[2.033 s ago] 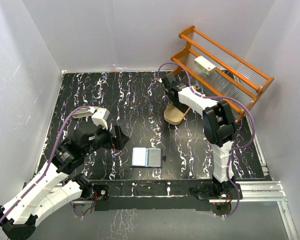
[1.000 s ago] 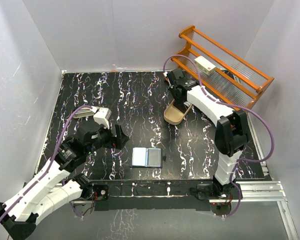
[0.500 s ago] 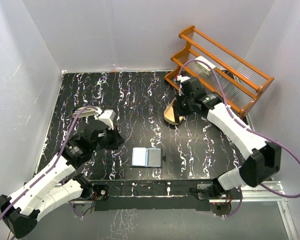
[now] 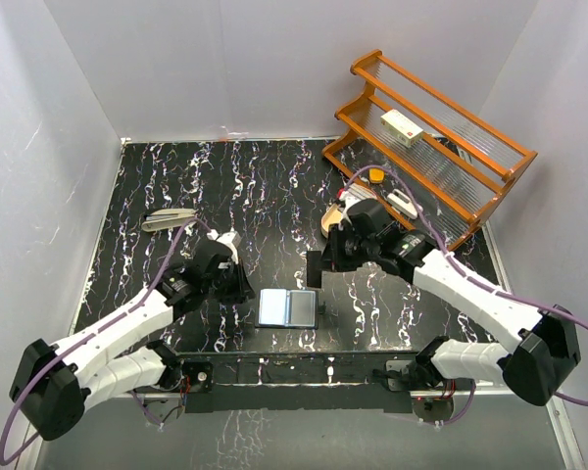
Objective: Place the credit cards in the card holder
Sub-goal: Insert the credit card into the card holder.
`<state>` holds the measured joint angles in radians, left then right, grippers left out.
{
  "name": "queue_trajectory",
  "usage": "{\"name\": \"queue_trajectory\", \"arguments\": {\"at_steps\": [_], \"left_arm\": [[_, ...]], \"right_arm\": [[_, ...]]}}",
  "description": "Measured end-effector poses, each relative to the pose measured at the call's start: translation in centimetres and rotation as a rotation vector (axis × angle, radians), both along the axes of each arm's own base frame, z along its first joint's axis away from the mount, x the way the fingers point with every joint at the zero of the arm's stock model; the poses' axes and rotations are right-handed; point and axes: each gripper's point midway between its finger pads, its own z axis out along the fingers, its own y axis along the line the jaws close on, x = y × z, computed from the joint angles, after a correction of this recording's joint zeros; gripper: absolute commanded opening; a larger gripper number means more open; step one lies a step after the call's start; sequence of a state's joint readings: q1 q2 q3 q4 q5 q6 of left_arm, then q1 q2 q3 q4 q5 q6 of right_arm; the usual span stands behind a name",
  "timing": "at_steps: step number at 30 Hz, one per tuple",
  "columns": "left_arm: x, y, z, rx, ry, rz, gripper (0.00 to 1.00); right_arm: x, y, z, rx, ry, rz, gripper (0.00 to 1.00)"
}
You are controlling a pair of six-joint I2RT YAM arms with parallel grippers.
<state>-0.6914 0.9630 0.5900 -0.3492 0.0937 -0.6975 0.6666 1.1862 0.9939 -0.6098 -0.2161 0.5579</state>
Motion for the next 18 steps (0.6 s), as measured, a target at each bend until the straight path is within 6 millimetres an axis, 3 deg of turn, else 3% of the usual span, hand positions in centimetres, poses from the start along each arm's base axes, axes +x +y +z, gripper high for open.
{"name": "queue_trajectory", "arguments": {"at_steps": [9,18], "left_arm": [[-0.9,-0.2,-4.4,0.017,0.103,0.009,0.00],[-1.5,-0.5,-6.6,-0.002,0.137,0.005,0.01]], "right_arm": [[-3.8,4.5,-4.7,0.083,0.158,0.053,0.00],[-3.4,6.6,-7.9,0.091,0.220,0.046,0.03]]}}
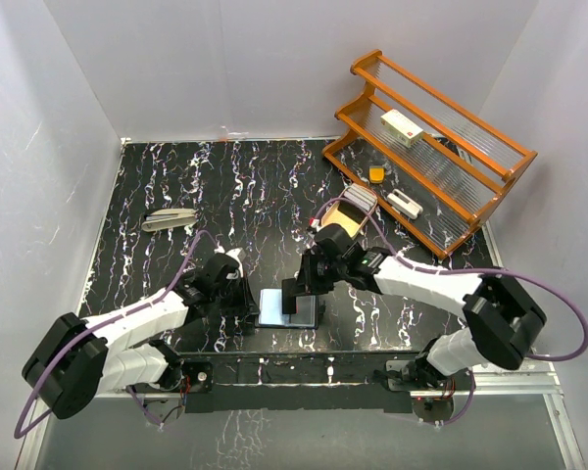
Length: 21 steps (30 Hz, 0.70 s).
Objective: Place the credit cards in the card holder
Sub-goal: Insert the credit card into the card holder.
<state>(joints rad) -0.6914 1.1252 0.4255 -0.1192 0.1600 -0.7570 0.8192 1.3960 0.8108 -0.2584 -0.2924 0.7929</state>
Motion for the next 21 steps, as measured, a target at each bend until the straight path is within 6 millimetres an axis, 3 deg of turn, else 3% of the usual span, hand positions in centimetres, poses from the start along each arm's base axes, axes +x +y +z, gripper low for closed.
{"name": "queue_trajectory", "arguments": {"at_steps": [10,17,21], "left_arm": [[-0.5,-0.3,-0.8,-0.029,0.023,0.008,0.02],[-0.6,-0.1,-0.8,-0.025,0.029,0.019,0.01],[-0.7,0.2,-0.8,-0.022,0.031,0.028,0.01]], "right_arm": [[-0.1,0.3,-4.9,-0.074,0.082,0.019,0.12],[0.2,-0.2,-5.5,-0.109,0.058,0.023,0.04],[0.3,-0.4,-5.7,-0.119,0.045,0.020,0.04]]}}
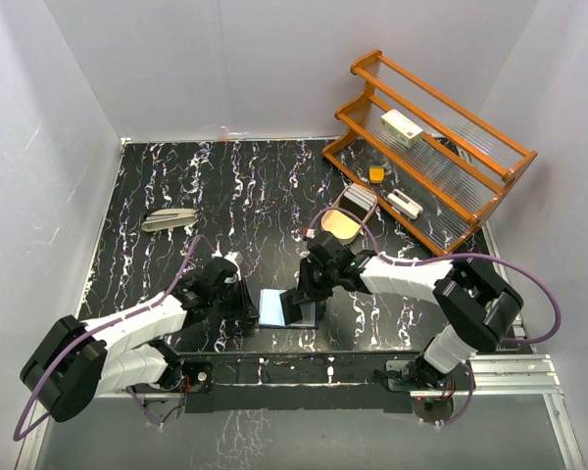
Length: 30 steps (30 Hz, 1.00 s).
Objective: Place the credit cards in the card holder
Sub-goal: Insert the credit card into the card holder.
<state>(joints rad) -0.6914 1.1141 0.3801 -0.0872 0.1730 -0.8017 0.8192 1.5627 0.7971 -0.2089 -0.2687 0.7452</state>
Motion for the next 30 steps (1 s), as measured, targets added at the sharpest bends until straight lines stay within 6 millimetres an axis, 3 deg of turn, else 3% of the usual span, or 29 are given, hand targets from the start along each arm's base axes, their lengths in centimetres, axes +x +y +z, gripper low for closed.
{"name": "queue_trajectory", "arguments": {"at_steps": [11,30], "left_arm": [[-0.3,0.2,-0.2,-0.007,0.011,0.016,0.03],[-0.5,0.0,-0.1,-0.021,0.030,0.032,0.02]], "right_arm": [[-0.3,-1.1,-1.1,-0.023,-0.012,-0.020,0.15],[0.0,-2.0,-1.0,-0.042,-0.046,-0.063,0.16]]}}
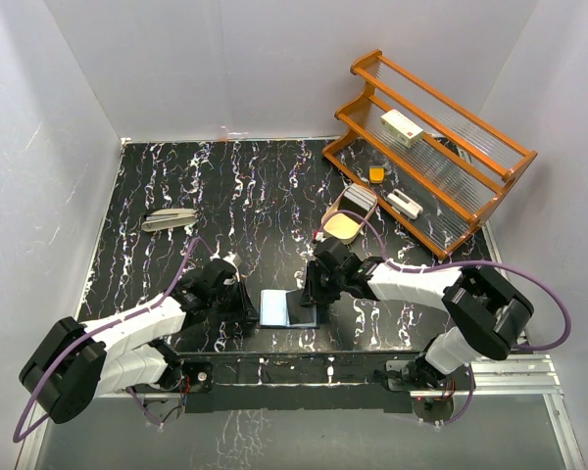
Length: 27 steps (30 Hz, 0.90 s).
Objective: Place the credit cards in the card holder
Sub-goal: Insert the credit card into the card holder.
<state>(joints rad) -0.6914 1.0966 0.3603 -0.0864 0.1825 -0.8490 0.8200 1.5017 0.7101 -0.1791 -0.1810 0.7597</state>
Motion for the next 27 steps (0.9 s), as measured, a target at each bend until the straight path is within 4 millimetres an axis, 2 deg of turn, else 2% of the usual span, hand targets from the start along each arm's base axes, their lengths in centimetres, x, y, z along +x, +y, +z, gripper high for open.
{"name": "queue_trajectory", "arguments": {"at_steps": [16,27], "left_arm": [[-0.2,-0.4,0.0,-0.021,0.022,0.006,0.01],[-0.2,-0.5,-0.1,-0.033,0.017,0.011,0.00]], "right_arm": [[0.0,-0.1,0.0,0.000,0.001,-0.011,0.17],[-0.5,1.0,0.0,0.068,0.031,0.007,0.17]]}}
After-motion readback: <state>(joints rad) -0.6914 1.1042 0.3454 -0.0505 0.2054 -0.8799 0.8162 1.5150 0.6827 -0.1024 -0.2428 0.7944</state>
